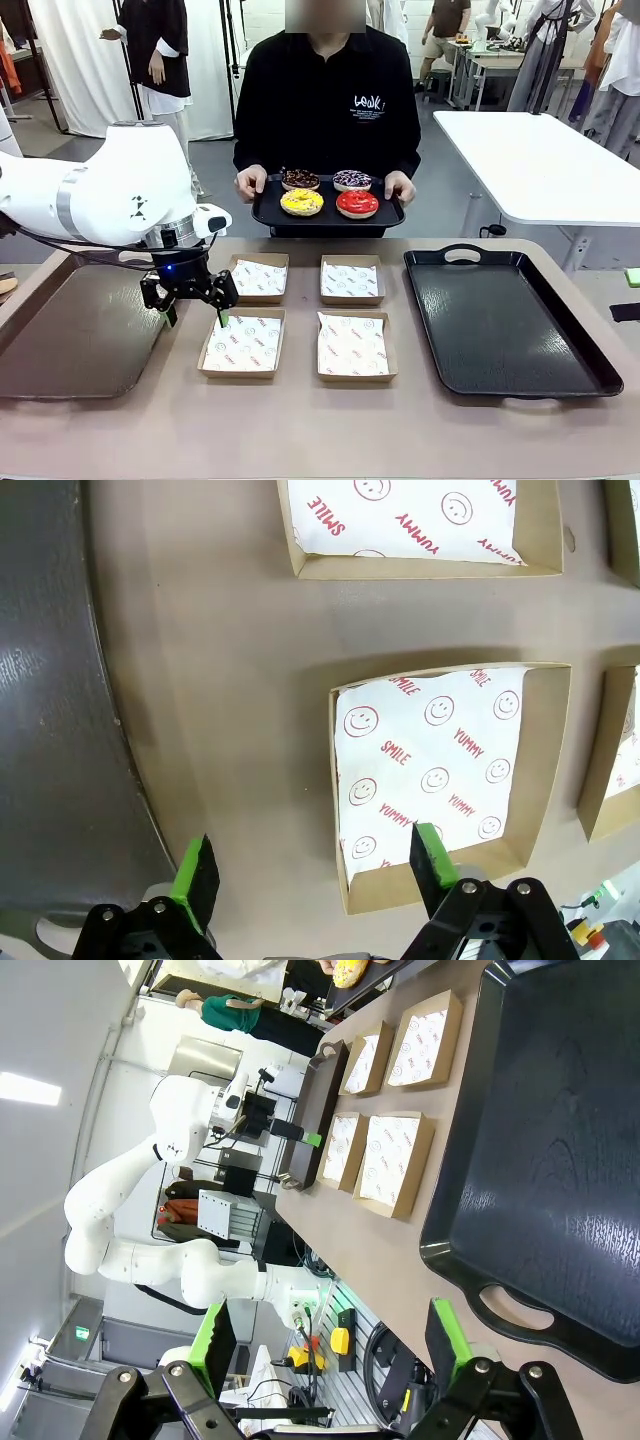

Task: Individually package the donuts and arrange them on the tray.
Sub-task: Pick up one Paper togo box.

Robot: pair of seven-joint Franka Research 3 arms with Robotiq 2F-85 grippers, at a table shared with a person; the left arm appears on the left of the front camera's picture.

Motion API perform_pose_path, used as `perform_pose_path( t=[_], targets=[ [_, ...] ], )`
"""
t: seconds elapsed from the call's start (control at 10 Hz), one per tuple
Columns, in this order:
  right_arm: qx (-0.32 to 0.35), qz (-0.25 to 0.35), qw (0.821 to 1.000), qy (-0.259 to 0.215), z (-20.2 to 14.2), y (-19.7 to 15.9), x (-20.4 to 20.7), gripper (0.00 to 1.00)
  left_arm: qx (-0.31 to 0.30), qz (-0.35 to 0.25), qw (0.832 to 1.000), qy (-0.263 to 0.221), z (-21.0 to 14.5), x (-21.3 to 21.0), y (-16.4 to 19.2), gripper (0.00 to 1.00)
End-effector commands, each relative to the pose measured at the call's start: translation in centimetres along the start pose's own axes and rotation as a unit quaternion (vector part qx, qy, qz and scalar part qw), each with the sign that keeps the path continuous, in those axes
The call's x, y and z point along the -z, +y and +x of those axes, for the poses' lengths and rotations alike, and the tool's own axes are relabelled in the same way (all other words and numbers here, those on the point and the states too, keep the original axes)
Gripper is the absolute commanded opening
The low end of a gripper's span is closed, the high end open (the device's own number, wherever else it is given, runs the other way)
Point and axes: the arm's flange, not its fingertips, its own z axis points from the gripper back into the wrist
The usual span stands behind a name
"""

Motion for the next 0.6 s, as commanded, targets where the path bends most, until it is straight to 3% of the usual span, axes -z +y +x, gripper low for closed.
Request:
perform_pose_path(
  t=[0.0, 0.2, 0.5],
  targets=[
    [-0.008, 0.011, 1.0, -0.008, 0.1, -0.2, 0.1, 1.0, 0.0, 0.0, 1.0, -0.001, 0.0, 0.0, 0.0, 1.0],
    [-0.008, 0.011, 1.0, -0.008, 0.1, -0.2, 0.1, 1.0, 0.028, 0.04, 0.999, -0.016, -0.6, 1.5, -0.7, 1.0],
    [-0.008, 0.011, 1.0, -0.008, 0.1, -0.2, 0.1, 1.0, 0.02, 0.045, 0.998, -0.026, -0.5, 2.6, -1.6, 1.0]
  ],
)
